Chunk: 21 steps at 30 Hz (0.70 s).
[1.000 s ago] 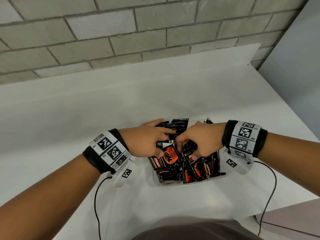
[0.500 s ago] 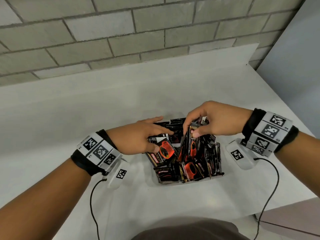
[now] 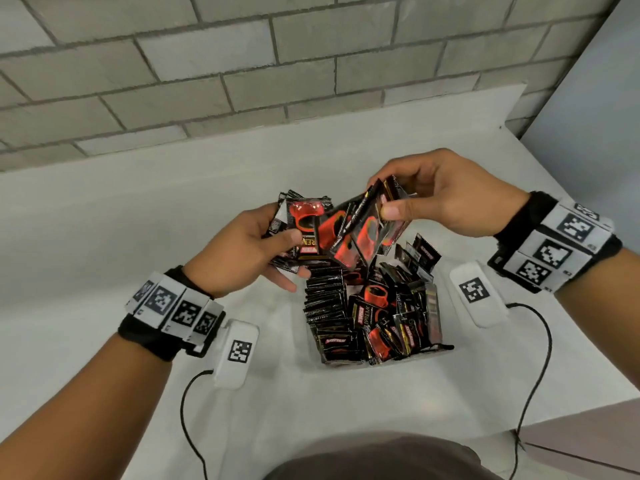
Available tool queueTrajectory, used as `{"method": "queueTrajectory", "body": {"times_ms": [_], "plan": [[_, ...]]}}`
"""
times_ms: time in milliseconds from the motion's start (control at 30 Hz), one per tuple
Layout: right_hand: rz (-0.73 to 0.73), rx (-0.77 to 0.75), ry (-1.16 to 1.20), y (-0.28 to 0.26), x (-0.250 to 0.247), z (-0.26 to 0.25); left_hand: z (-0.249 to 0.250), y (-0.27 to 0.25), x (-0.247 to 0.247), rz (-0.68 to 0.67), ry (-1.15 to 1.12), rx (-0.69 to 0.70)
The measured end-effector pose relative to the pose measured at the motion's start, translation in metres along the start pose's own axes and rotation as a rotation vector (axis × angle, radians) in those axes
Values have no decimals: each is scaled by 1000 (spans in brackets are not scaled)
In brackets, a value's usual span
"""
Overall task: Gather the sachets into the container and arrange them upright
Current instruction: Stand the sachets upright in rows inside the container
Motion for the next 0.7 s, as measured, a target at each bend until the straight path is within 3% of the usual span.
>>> {"method": "queueTrajectory", "body": {"times_ms": [100,233,367,567,700], "plan": [[-20,65,26,7,11,1,-2,1,23,-87,-98,-57],[-19,111,-296,13,20,4,-6,1,44,-267,-197,-146],[-50,146,-515,12,23,-1,-10,-3,44,-345,-366,-188],[-164,38,-642,10,45,-25,1,-4,56,-289,-356,-221],[-100,-41,-543,14,54,-31,3,-2,65,-257,-312,-201]]}}
Point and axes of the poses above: each hand's wrist, its own y-axis towards the middle knuckle, its own x-axis out of the palm, z = x × y, the point moved 4 cm from there along y, towards the middle knuckle, and after that the axes turned 4 degrees about -y, right-handed, at the moved point
